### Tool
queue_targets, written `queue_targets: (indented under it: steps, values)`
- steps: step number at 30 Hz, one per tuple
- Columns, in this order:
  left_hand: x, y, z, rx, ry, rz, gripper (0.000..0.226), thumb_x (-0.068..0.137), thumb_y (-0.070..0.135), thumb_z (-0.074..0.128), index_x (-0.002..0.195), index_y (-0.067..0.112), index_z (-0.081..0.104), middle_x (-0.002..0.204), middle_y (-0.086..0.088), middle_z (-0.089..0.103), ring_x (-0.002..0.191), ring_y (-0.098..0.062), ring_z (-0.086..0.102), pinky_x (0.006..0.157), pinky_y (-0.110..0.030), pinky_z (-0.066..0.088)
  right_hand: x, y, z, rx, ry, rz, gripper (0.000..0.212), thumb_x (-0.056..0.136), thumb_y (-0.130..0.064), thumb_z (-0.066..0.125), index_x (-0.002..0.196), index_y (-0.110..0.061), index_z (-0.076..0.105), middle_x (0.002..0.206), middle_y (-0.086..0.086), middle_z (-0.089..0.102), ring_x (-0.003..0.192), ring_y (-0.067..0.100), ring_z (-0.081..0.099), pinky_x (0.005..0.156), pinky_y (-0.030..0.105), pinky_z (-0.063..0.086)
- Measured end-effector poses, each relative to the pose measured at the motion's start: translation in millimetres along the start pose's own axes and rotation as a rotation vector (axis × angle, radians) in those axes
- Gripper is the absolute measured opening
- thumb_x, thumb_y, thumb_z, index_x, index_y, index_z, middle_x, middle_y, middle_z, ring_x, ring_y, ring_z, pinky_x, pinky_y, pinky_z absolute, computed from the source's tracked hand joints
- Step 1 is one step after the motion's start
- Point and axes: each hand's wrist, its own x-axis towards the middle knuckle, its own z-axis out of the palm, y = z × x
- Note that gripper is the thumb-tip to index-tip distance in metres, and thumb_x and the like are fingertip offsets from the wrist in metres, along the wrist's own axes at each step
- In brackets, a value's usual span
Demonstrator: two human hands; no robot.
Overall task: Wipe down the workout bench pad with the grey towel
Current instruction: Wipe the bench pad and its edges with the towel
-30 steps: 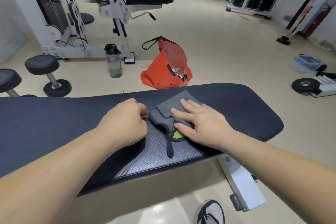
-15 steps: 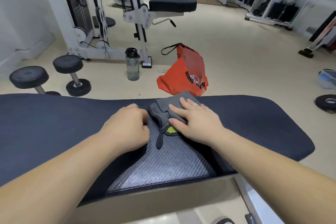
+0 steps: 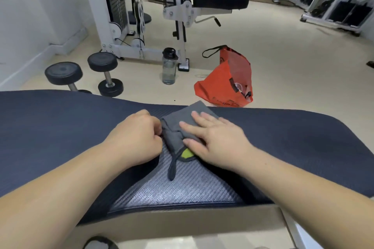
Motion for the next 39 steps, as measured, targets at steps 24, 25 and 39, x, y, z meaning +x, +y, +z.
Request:
queue_targets:
  steps: [24,25,39]
  values:
    - [-11.8,0.1,-4.7,-0.063,-0.060,0.042,0.035,0.085,0.016,0.054,0.114,0.028,0.070,0.114,0.006,0.055,0.108,-0.019,0.058,0.097,-0.038,0.051,-26.5,17.3,3.1,-0.058,-0.053,0.258,0.063,0.101,-0.064,0.018,0.161,-0.045,0.022,0.173,0.007,0.022,0.159,0.027,0.022,0.122,0.051,0.031]
    - [-12.9,-3.3,-6.2,-0.061,-0.056,0.038,0.035,0.085,0.015,0.054,0.113,0.028,0.071,0.112,0.006,0.056,0.107,-0.019,0.058,0.096,-0.038,0.052,-36.9,5.5,7.2,-0.086,-0.038,0.220,0.066,0.098,-0.064,0.016,0.160,-0.044,0.027,0.170,0.010,0.027,0.156,0.030,0.028,0.120,0.053,0.035]
    - [-17.6,-16.6,-8.8,-0.102,-0.022,0.039,0.033,0.086,0.014,0.055,0.110,0.029,0.072,0.111,0.008,0.058,0.102,-0.016,0.058,0.095,-0.034,0.051,-11.6,30.8,2.4,-0.032,-0.001,0.201,0.061,0.101,-0.068,0.025,0.160,-0.050,0.025,0.173,0.003,0.021,0.159,0.019,0.020,0.126,0.044,0.027]
